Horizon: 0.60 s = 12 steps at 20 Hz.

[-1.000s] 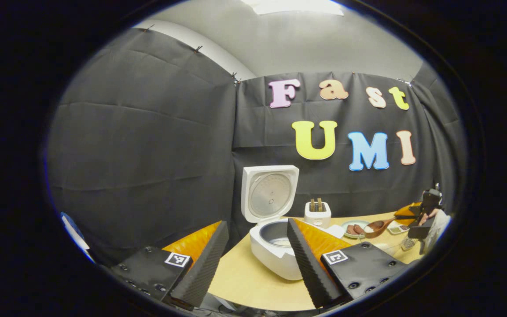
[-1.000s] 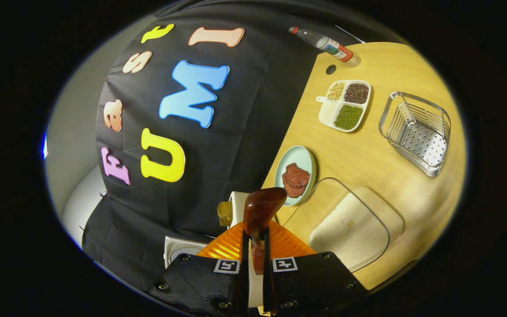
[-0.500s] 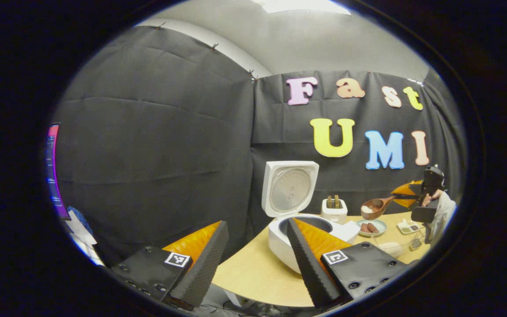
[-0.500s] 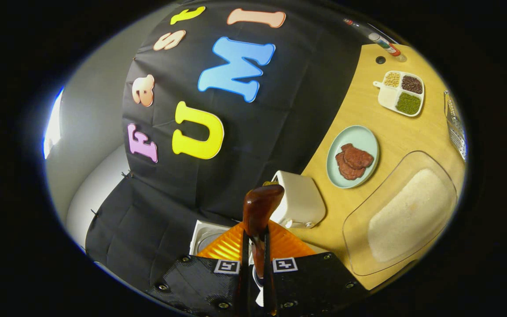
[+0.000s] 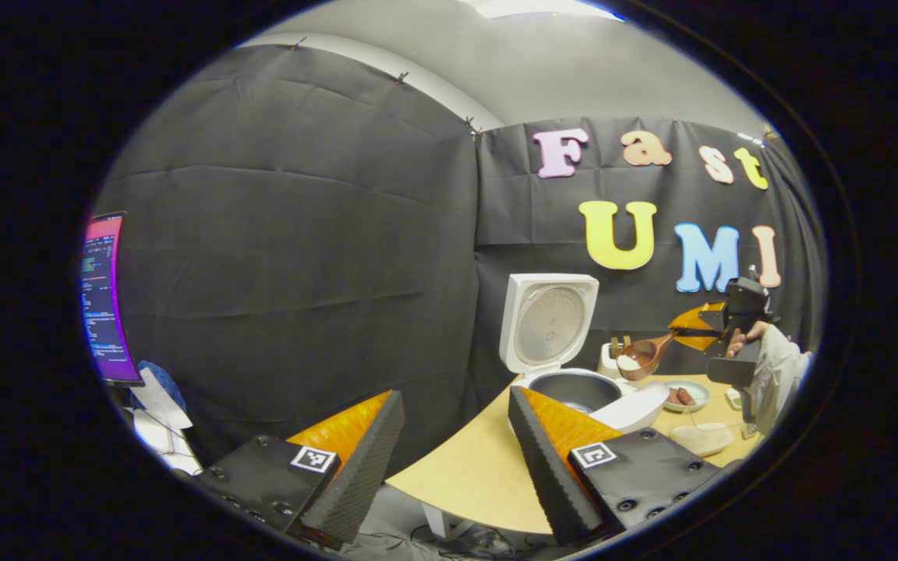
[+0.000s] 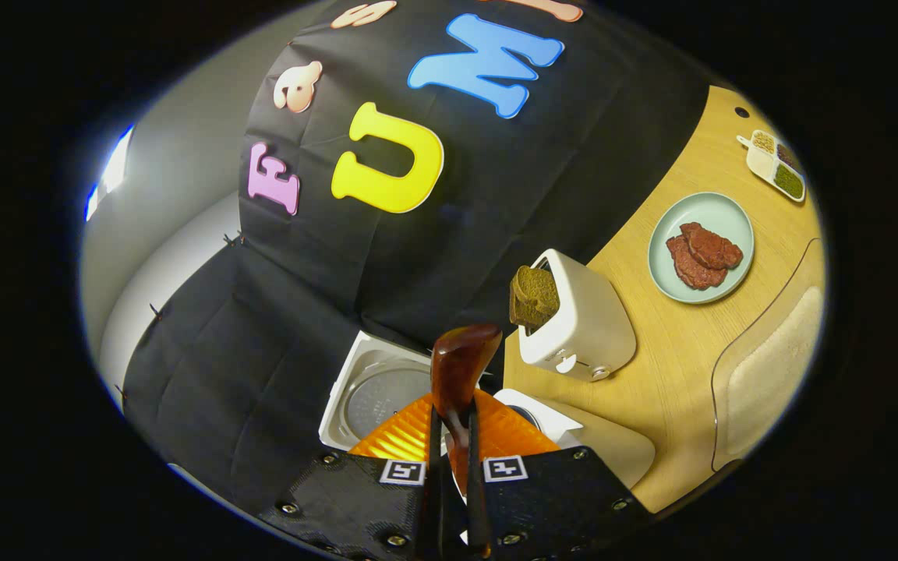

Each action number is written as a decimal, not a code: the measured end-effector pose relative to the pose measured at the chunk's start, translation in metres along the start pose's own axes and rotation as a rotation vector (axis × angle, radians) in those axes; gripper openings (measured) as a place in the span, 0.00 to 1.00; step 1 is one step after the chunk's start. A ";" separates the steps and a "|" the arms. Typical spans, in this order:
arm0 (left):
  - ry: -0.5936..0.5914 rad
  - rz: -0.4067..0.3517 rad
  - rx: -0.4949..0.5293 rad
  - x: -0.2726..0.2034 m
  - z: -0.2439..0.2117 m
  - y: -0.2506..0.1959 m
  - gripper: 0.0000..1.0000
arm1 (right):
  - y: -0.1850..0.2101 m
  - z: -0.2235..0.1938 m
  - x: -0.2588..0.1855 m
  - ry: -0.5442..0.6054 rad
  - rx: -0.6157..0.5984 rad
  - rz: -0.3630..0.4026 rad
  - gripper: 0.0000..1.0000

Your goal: Close the left gripper, press the button to open the rice cooker; take a wooden spoon from the chopstick holder with the right hand, scoop a spoonful of rice and pour it into the rice cooker, then put the wooden spoon back into the chopstick holder.

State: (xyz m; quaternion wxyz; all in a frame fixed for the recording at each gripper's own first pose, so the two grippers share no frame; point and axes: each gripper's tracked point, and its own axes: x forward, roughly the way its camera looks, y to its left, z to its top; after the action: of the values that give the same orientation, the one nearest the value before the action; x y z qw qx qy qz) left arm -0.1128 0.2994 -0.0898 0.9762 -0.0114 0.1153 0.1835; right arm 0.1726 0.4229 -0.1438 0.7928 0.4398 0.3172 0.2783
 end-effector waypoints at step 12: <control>0.028 0.098 0.012 -0.010 -0.013 0.026 0.94 | 0.004 -0.092 0.077 0.176 -0.623 -0.070 0.12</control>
State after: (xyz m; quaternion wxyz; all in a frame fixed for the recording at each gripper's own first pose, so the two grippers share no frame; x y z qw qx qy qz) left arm -0.1346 0.3194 -0.0993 0.9643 -0.0025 0.1305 0.2304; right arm 0.1525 0.5286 -0.1980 0.8679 0.1391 0.2989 0.3716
